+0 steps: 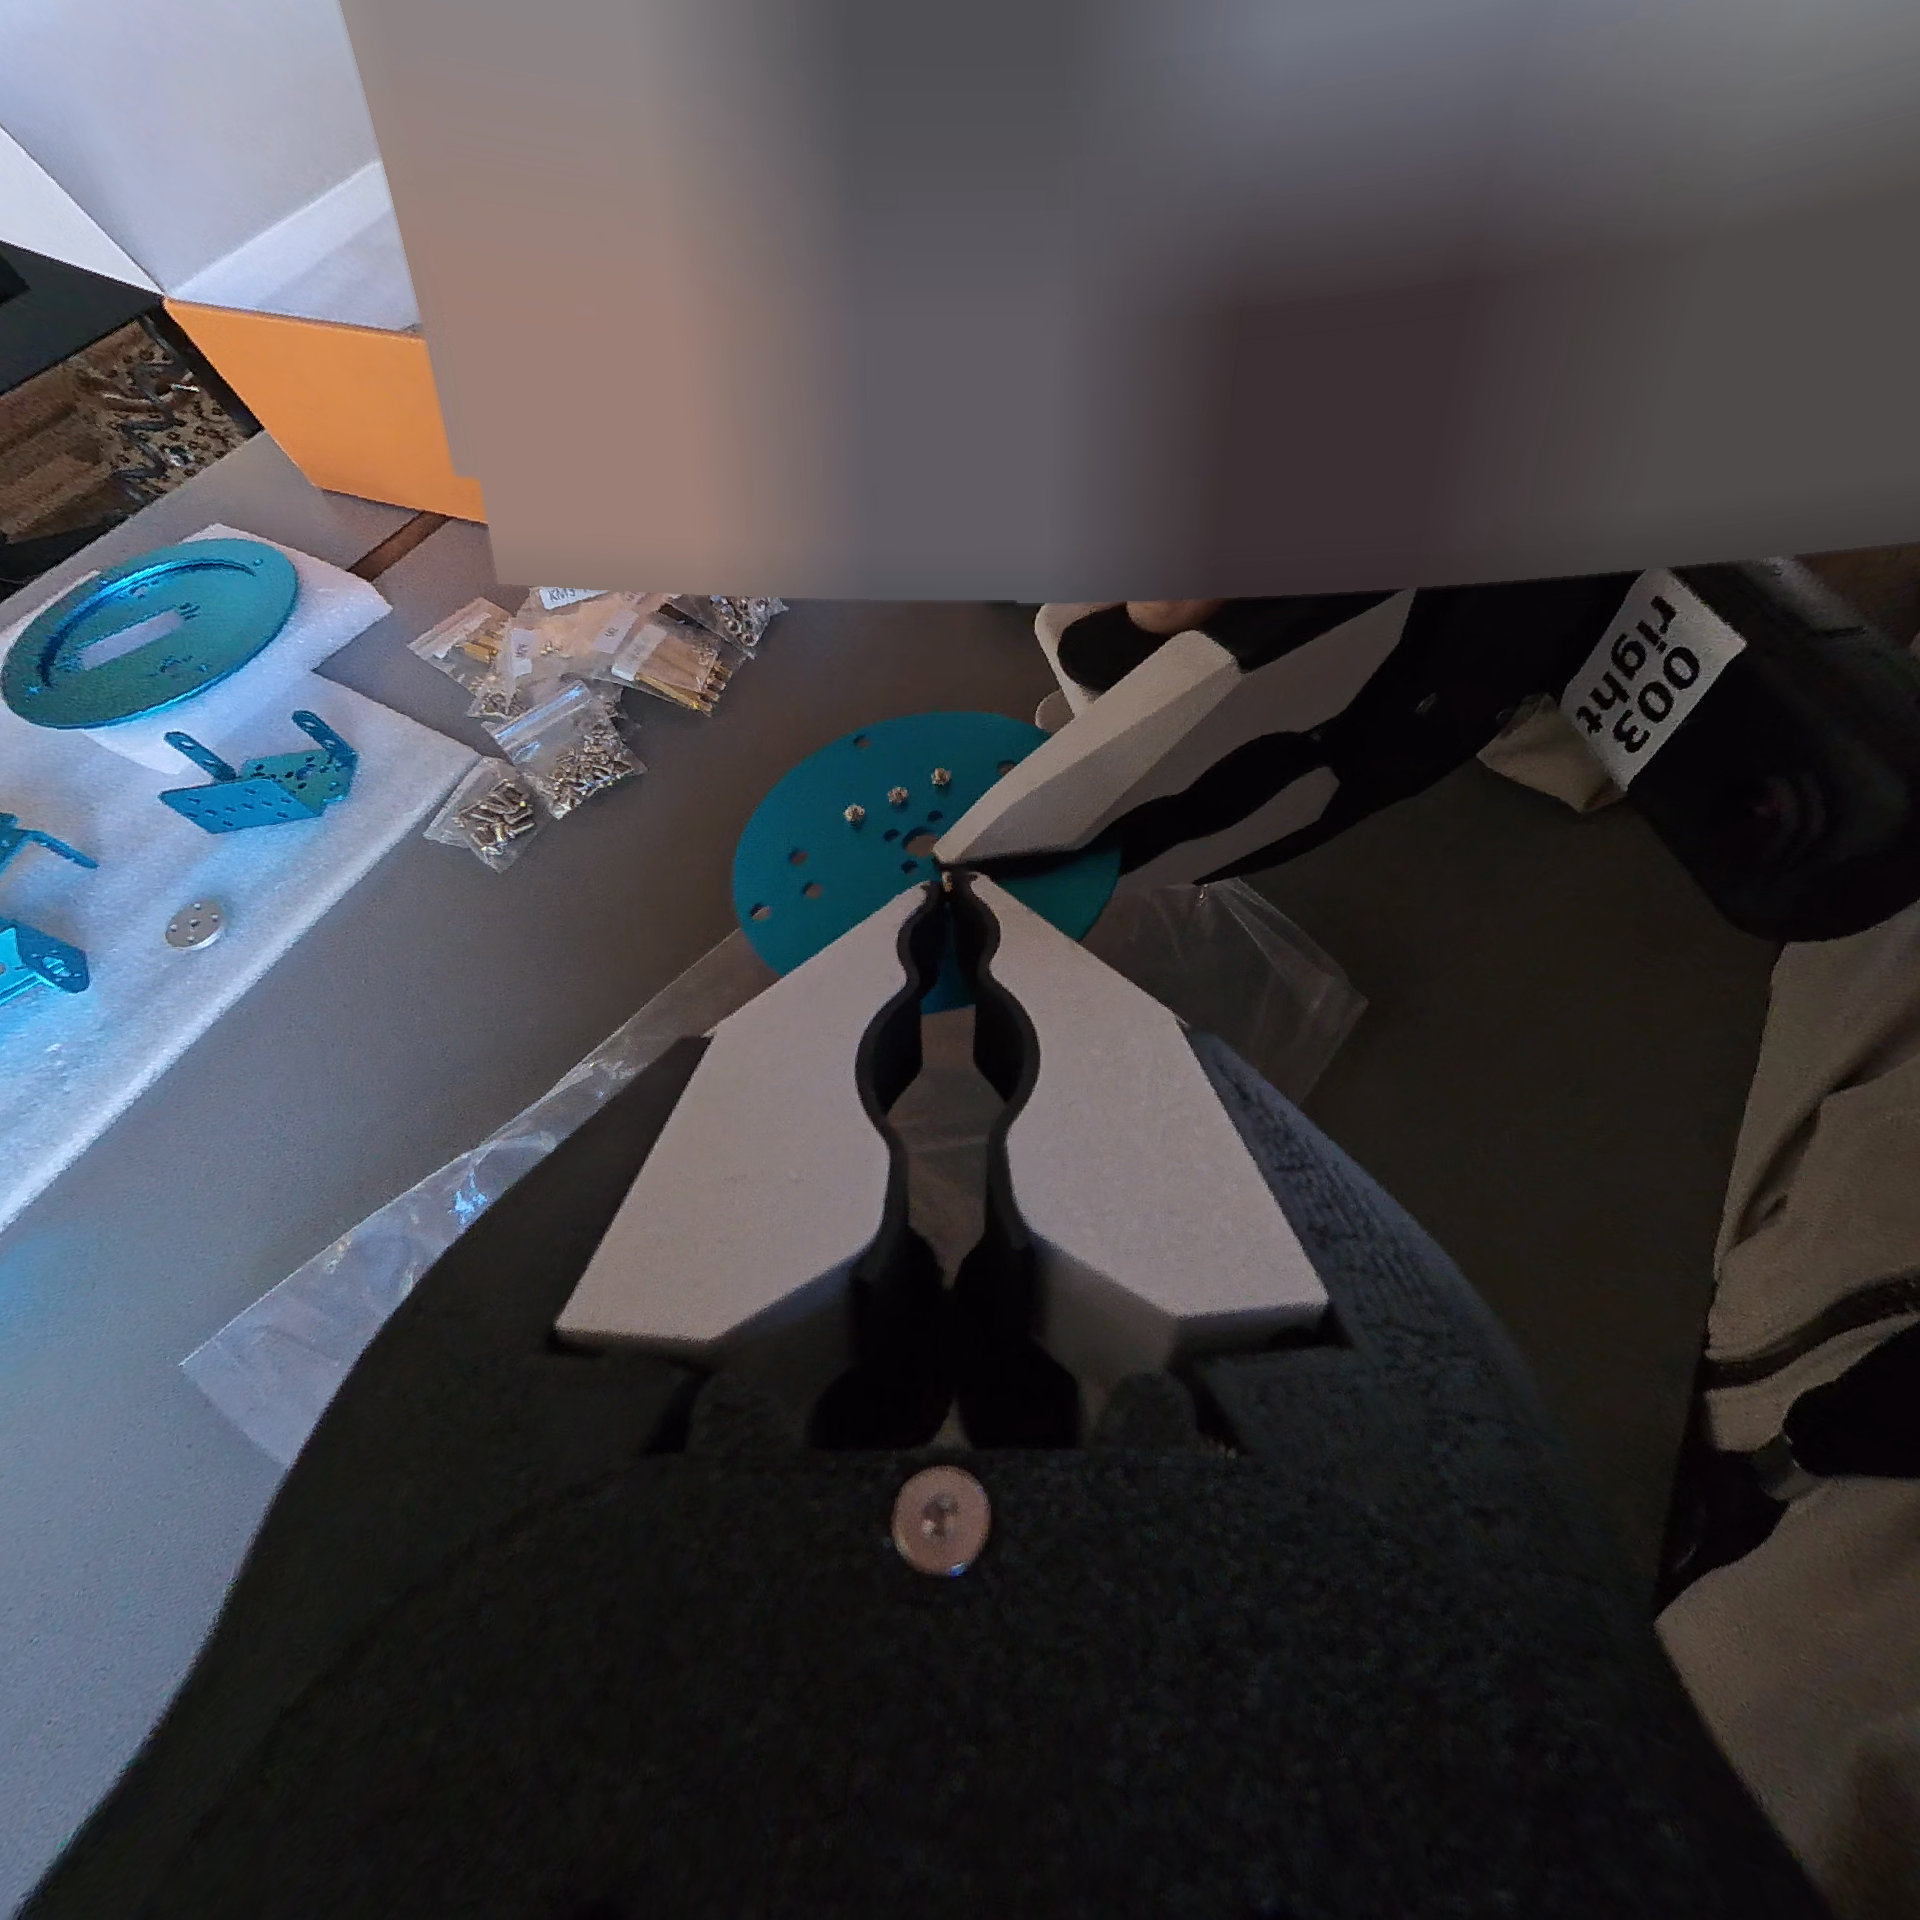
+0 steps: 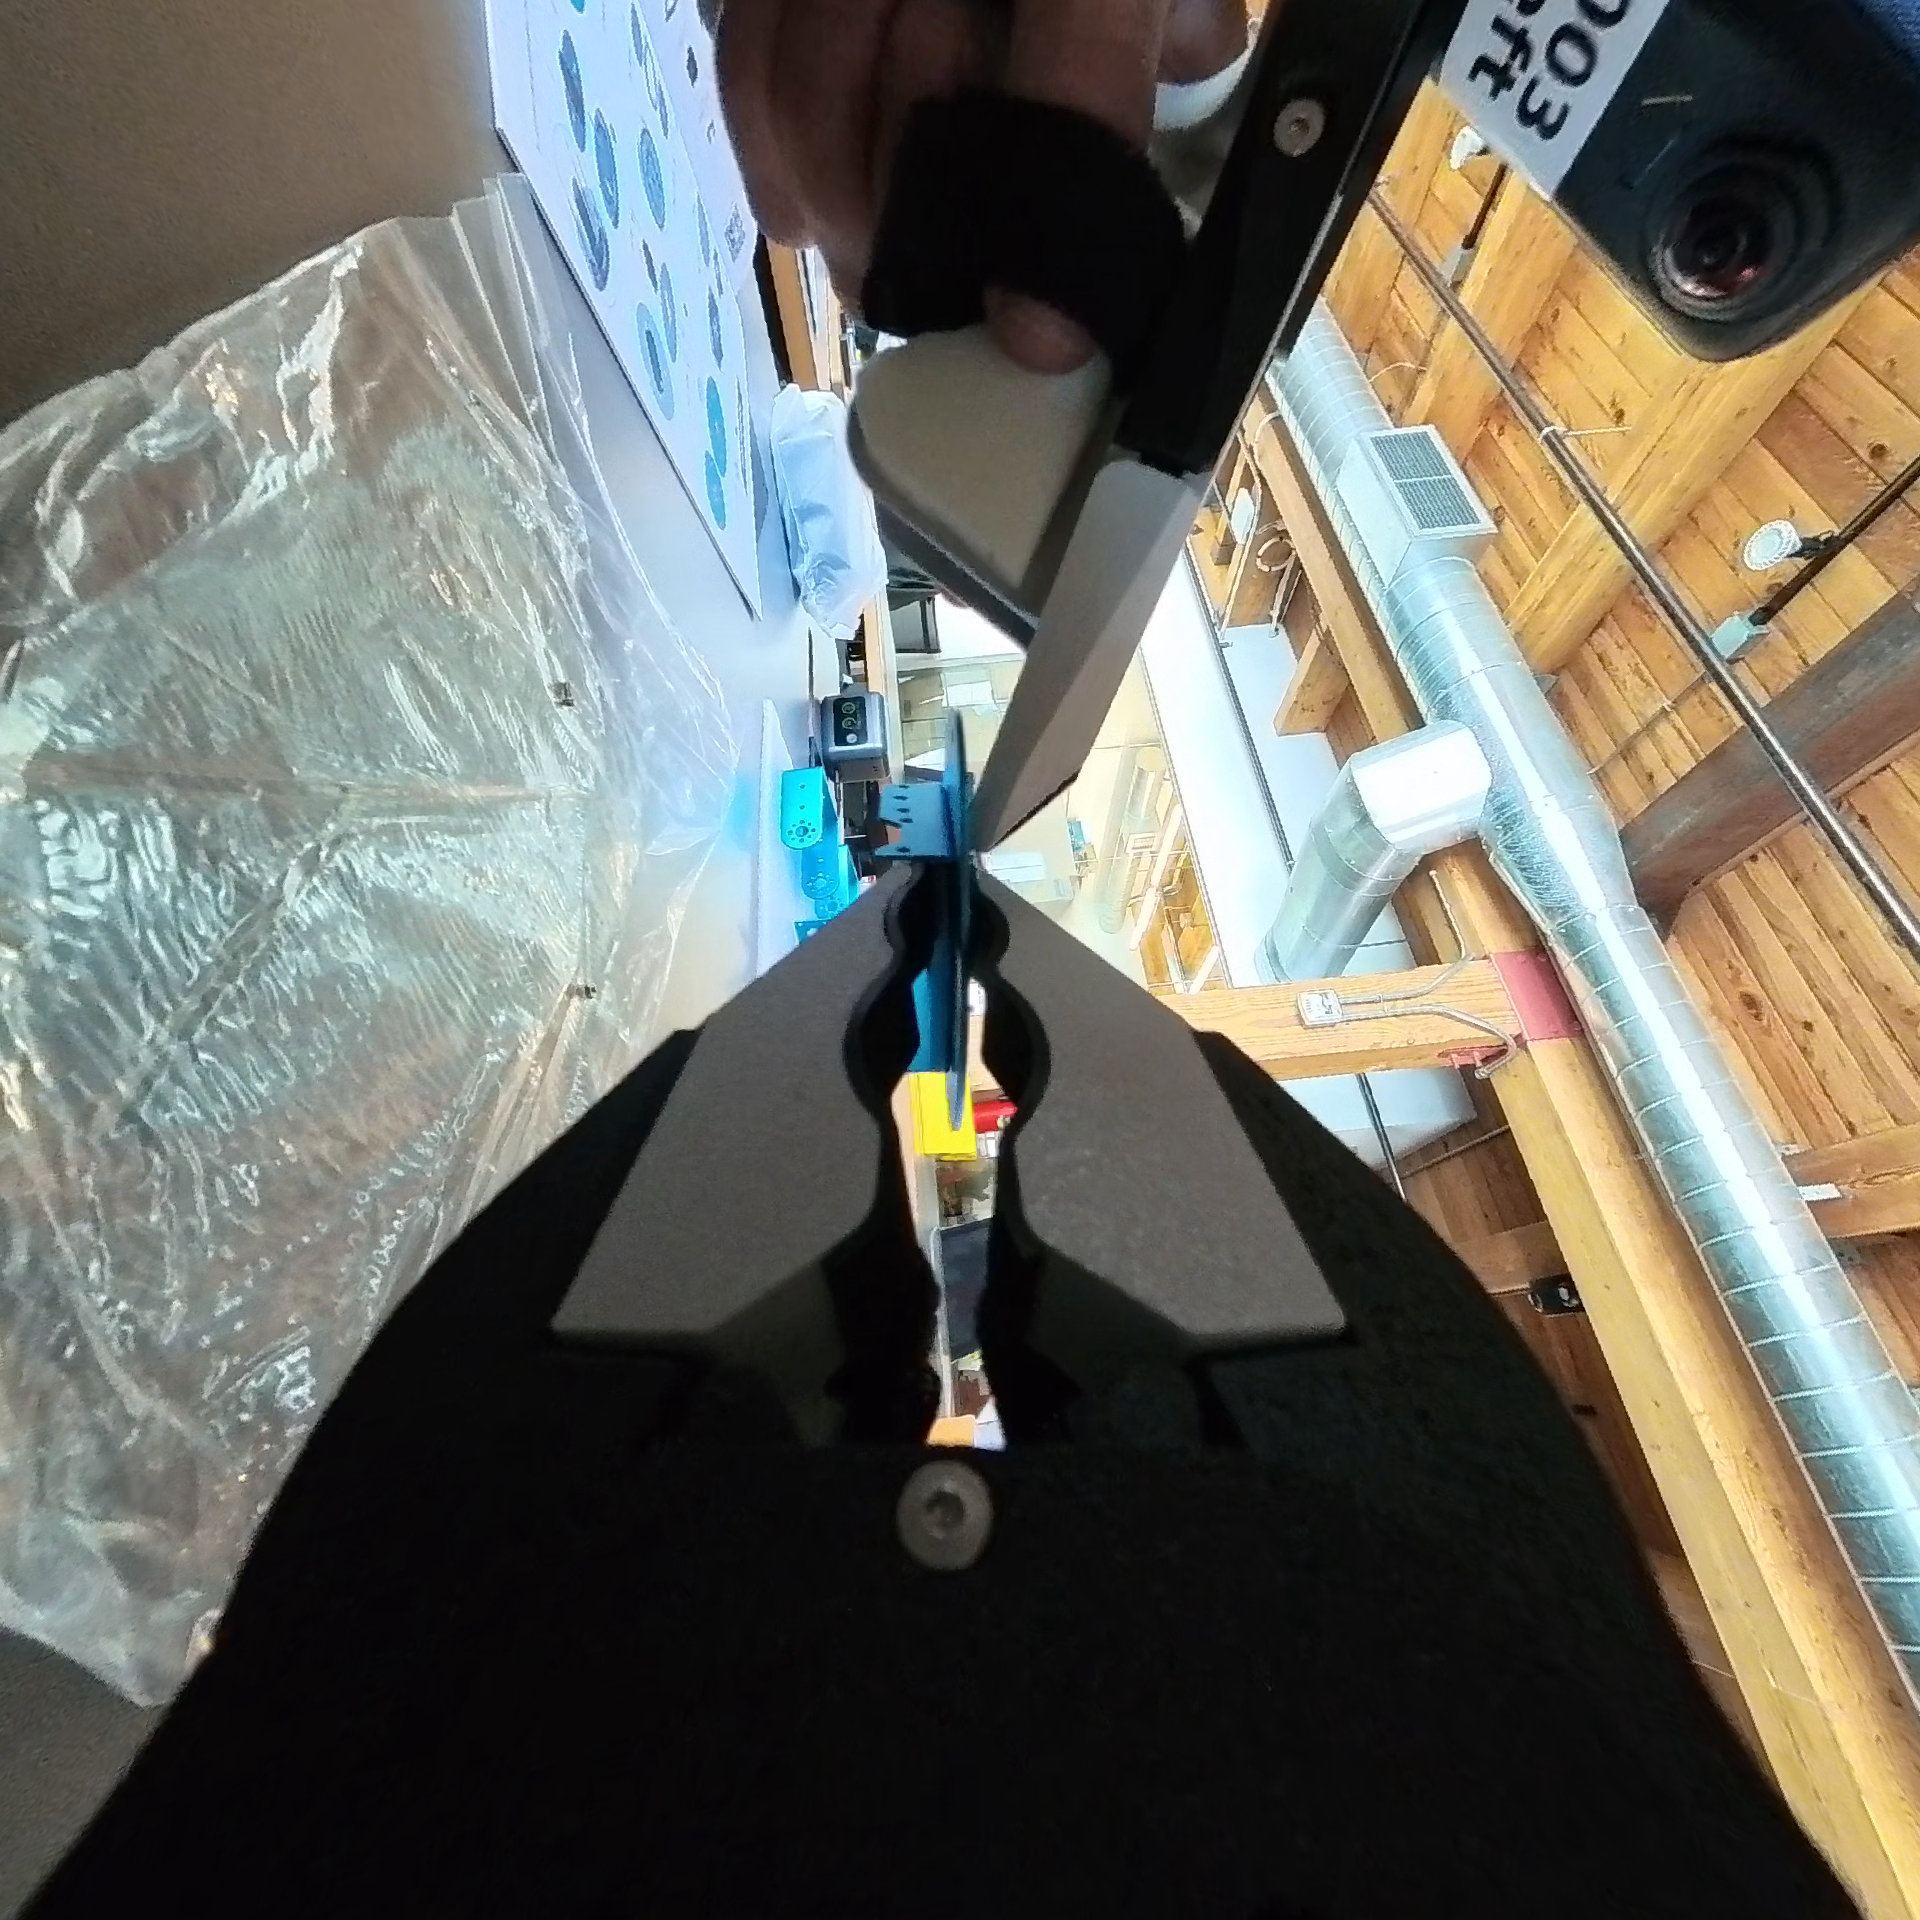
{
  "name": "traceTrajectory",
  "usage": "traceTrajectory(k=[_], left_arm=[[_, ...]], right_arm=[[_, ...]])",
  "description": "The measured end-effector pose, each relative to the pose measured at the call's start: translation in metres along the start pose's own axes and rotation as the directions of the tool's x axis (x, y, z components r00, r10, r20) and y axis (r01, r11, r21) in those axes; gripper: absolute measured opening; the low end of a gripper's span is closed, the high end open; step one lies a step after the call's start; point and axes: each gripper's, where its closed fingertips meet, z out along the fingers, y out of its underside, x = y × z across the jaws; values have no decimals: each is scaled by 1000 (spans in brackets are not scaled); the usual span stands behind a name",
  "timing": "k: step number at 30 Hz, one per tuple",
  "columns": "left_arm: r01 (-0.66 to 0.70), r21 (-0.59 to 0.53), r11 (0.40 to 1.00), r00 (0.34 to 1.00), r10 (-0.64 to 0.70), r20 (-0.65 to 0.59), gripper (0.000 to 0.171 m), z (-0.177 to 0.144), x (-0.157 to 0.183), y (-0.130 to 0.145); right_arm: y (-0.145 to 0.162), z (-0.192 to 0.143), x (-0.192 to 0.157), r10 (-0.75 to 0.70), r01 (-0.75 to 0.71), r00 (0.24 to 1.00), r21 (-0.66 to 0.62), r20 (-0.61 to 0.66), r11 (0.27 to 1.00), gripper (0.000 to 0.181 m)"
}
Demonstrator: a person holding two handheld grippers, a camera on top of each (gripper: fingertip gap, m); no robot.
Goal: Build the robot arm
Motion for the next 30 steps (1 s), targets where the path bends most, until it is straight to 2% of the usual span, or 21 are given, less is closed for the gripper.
traceTrajectory(k=[5, 9, 11, 13, 17, 25, 30], left_arm=[[82, 28, 996, 995, -80, -61, 0, -4, 0, -2], [267, 80, 960, 955, -252, -157, 0, -6, 0, -12], [420, 92, 903, 892, -391, -228, 0, -6, -2, -15], [566, 86, 820, 804, -526, -276, 0, -4, -6, -13], [757, 93, 647, 634, -692, -346, 0, -4, -11, -14], [905, 68, 420, 417, -845, -335, 0, -1, -11, -12], [935, 44, 353, 350, -889, -295, 0, 4, -10, -10]], right_arm=[[0, 0, 2, 3, -3, 1000, 1, -7, 1000, 2], [-1, 0, 2, 3, -3, 1000, 3, -9, 1000, 2], [-1, 0, 3, 4, -4, 1000, 2, -12, 1000, 2], [-1, 0, 4, 4, -4, 1000, 0, -18, 1000, 2], [1, 0, 5, -8, 7, 1000, -18, -21, 1000, 2], [9, 4, 2, -83, 81, 997, -85, -10, 993, 1], [6, 5, -1, -115, 114, 993, -89, 0, 989, 1]])
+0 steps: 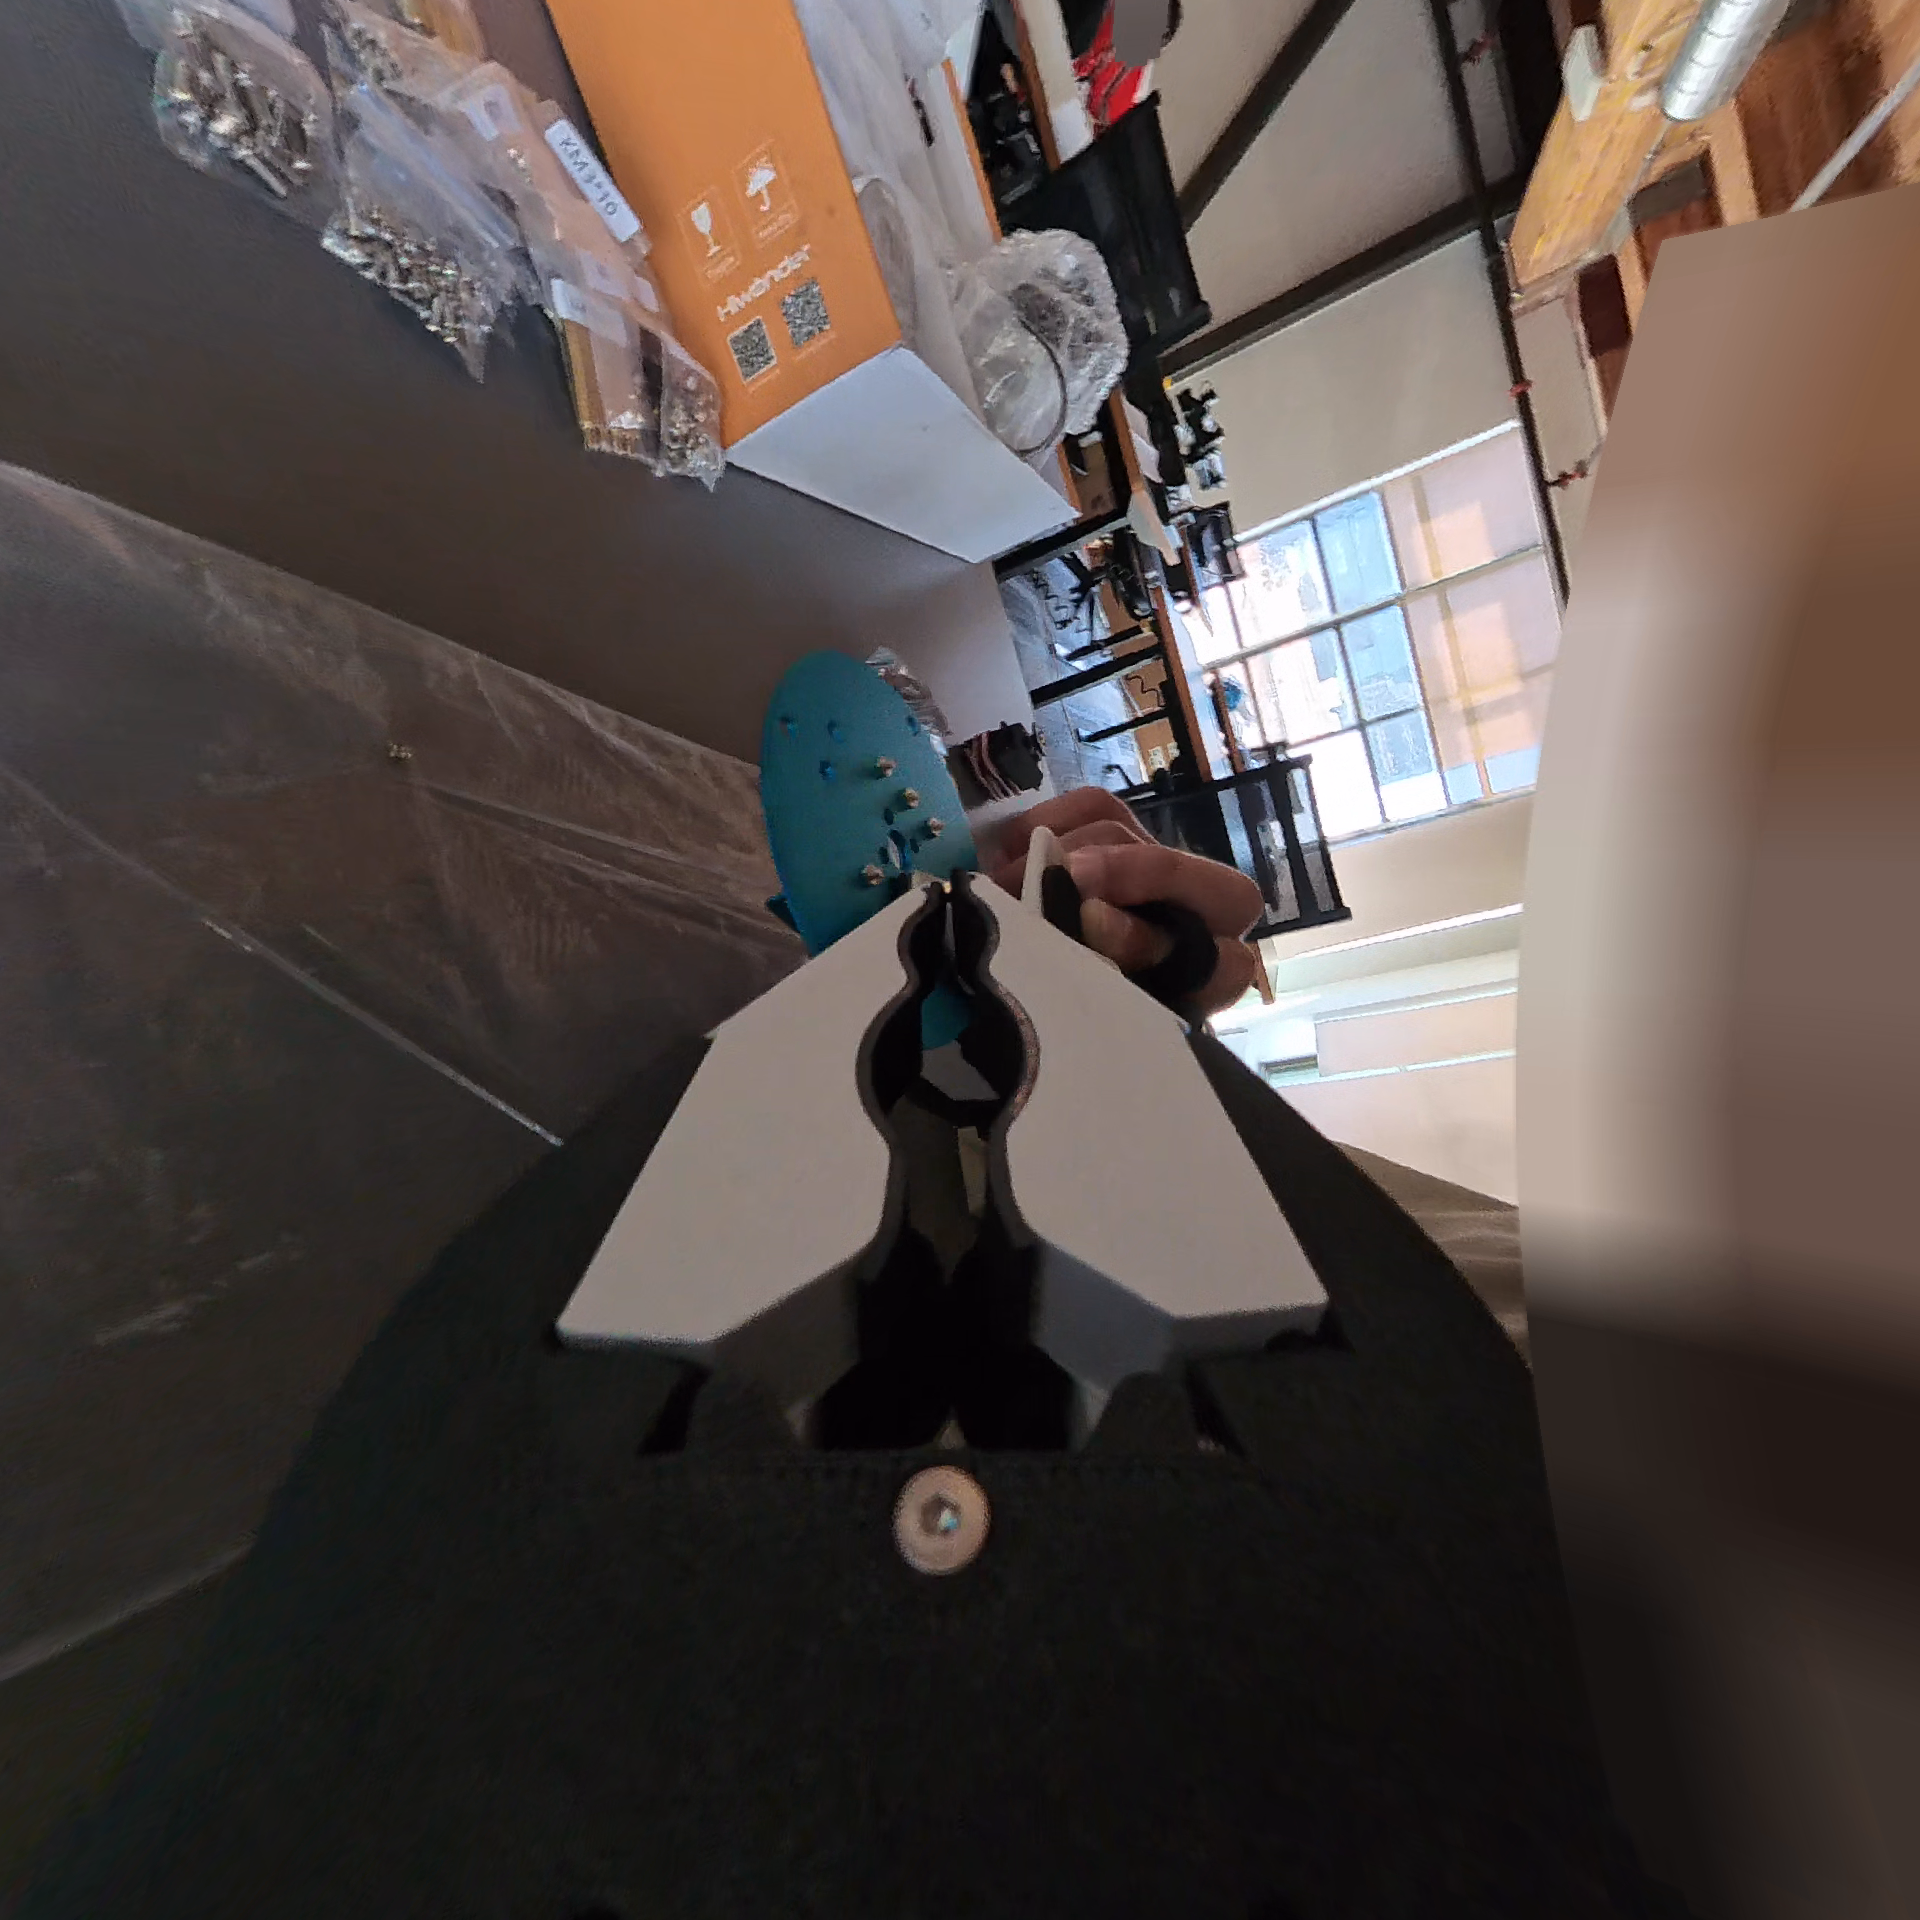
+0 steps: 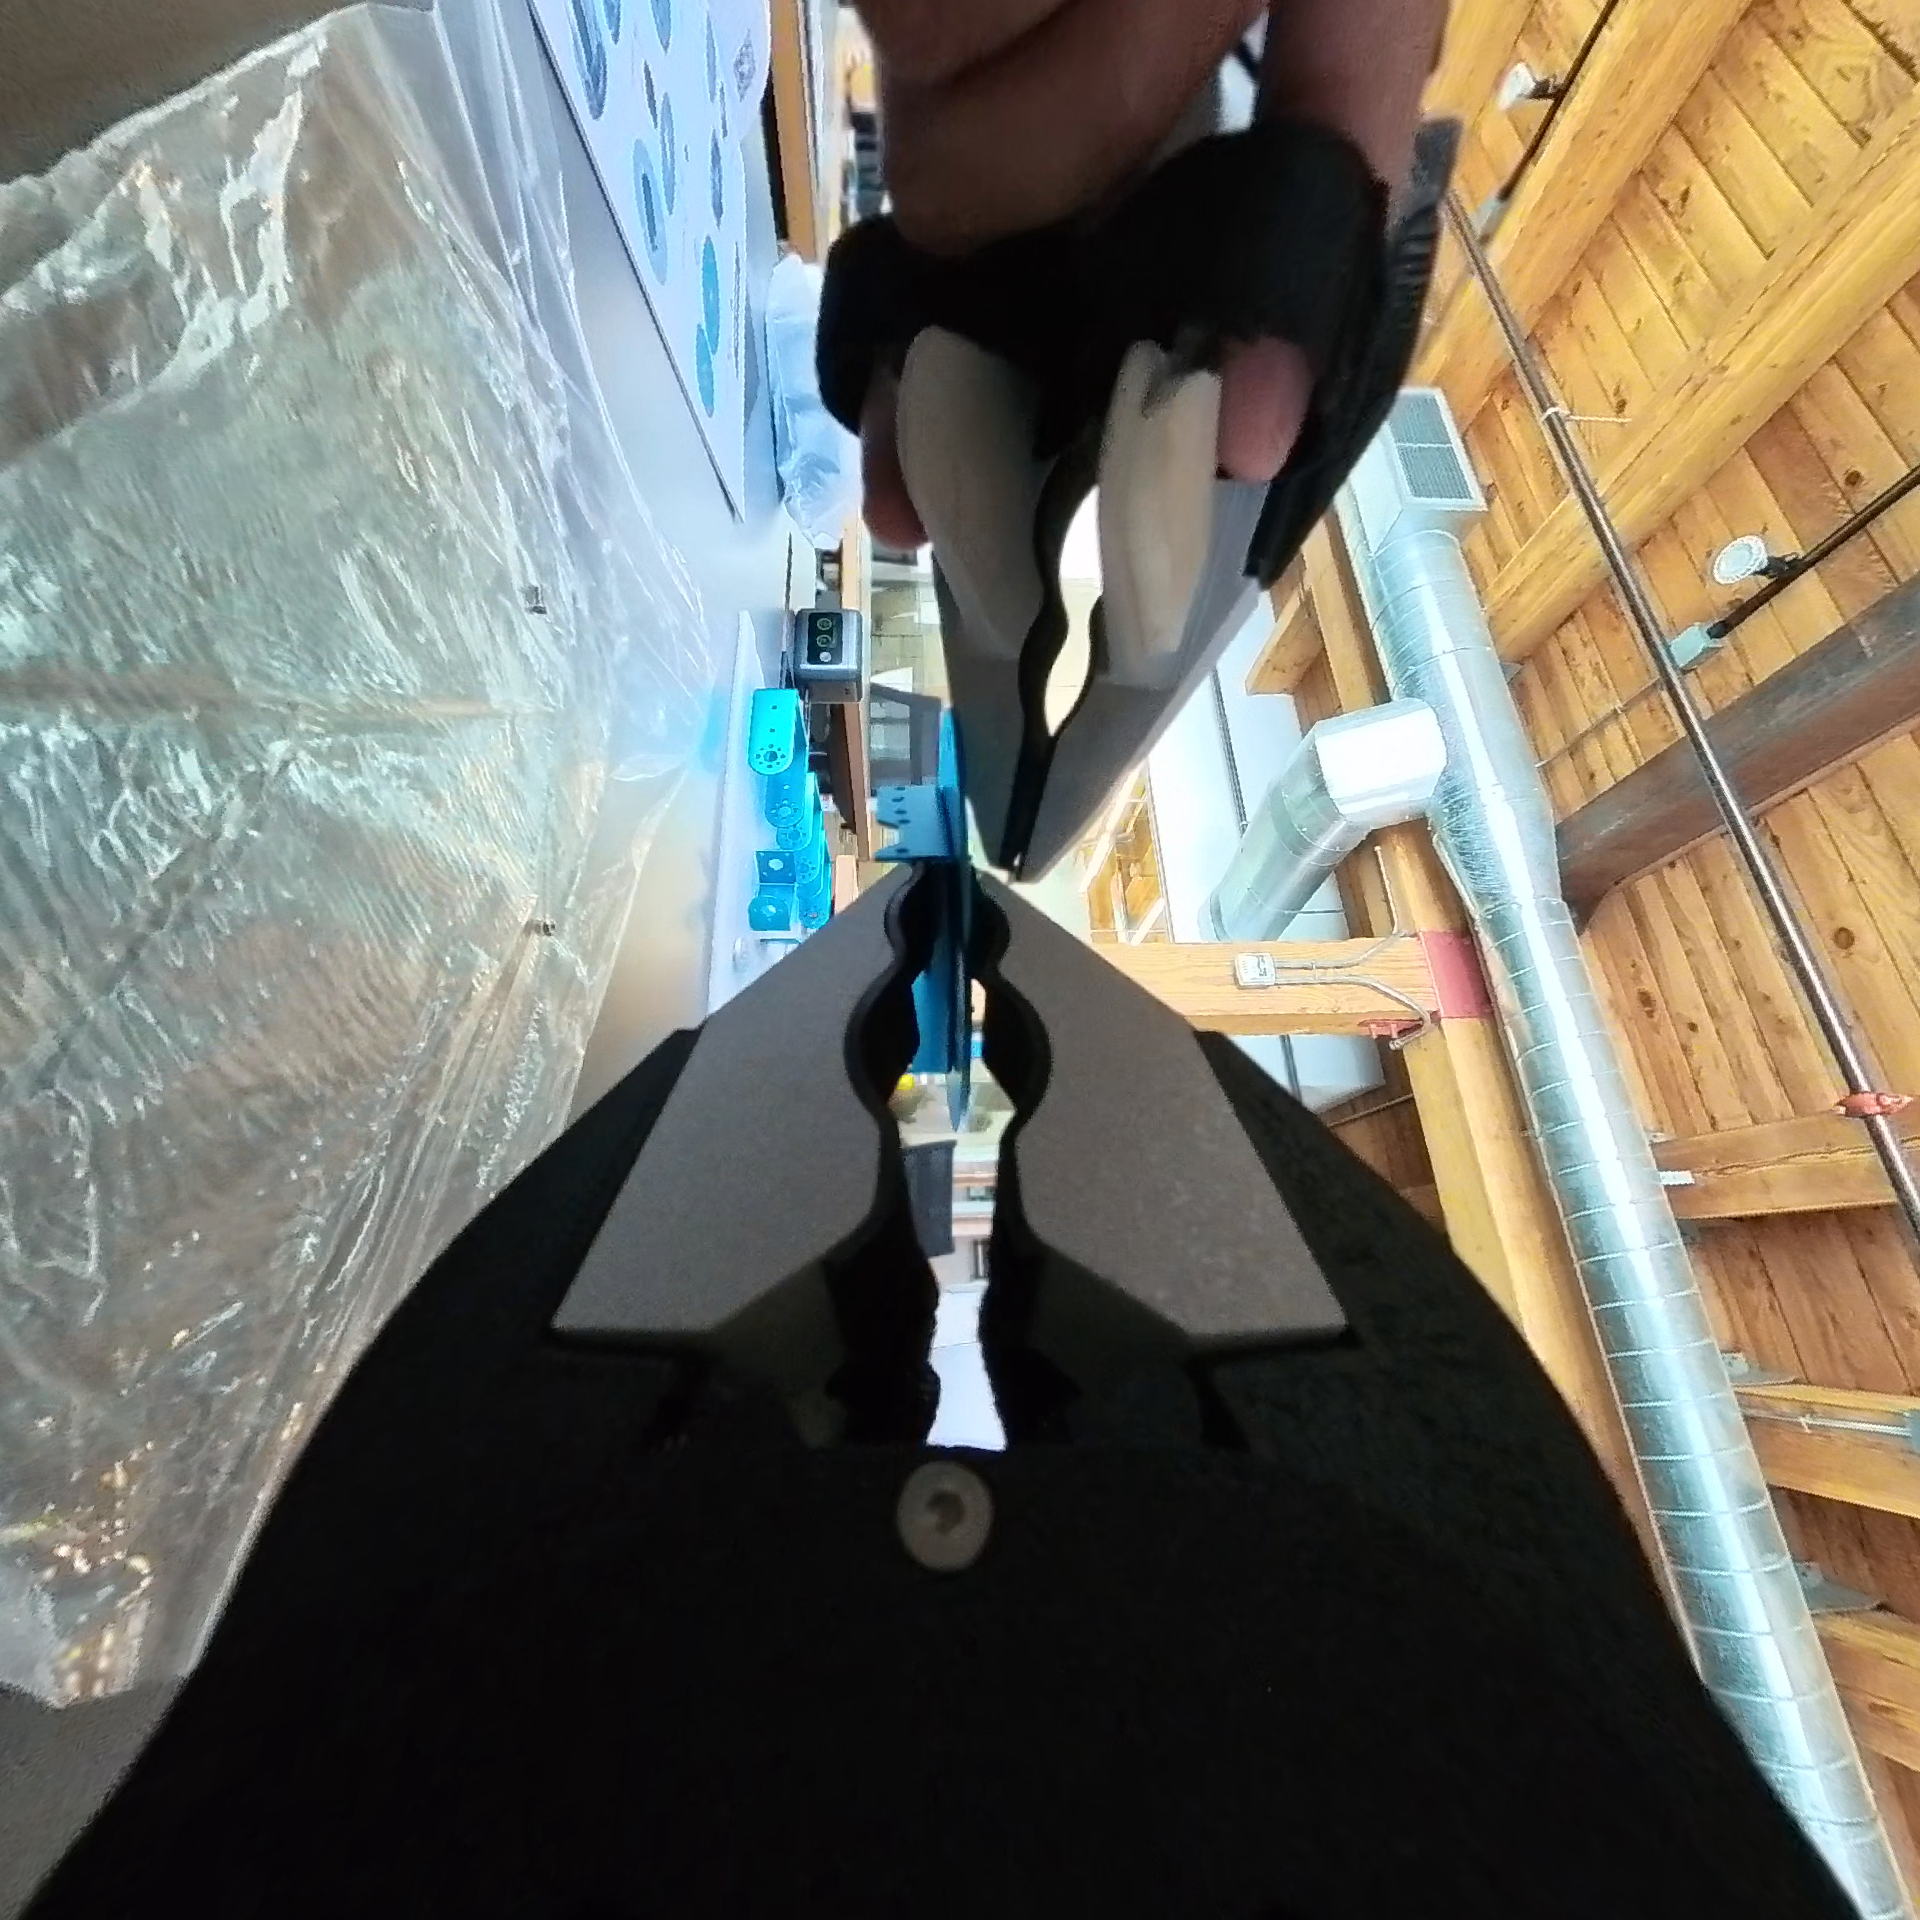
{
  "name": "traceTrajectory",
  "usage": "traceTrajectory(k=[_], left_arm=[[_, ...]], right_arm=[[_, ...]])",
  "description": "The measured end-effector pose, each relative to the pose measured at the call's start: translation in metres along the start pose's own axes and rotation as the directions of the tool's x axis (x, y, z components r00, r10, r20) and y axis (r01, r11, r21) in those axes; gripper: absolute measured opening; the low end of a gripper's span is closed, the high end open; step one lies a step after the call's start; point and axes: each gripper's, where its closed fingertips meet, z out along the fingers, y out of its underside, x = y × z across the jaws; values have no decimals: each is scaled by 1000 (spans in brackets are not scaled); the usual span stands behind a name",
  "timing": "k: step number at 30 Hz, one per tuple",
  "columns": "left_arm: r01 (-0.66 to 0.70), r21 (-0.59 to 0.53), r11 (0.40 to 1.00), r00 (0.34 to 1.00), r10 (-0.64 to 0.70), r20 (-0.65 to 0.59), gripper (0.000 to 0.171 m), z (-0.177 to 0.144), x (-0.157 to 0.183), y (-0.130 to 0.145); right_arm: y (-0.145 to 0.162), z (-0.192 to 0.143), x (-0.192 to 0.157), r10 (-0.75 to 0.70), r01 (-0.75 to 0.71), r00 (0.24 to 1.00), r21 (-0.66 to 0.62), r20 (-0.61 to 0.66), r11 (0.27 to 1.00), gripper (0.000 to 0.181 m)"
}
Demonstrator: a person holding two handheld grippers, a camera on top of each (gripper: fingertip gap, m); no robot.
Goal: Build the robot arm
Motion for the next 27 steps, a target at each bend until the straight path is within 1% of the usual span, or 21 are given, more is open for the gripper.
traceTrajectory(k=[2, 8, 15, 27], left_arm=[[5, -4, 1000, 999, -4, 44, 0, 0, -3, 1], [-74, -64, 995, 989, 81, 122, 0, -1, -1, 1], [-114, -97, 989, 982, 127, 138, 0, 1, 3, 0], [-98, -102, 990, 983, 113, 147, 0, -2, 2, -5]], right_arm=[[-1, 1, -1, -7, 7, 1000, -7, 3, 1000, 1], [-1, 0, 3, -9, 9, 1000, -14, -4, 1000, 1], [0, -1, 6, 3, -3, 1000, -16, -12, 1000, 1], [0, -1, 9, 31, -32, 999, -7, -19, 999, 1]])
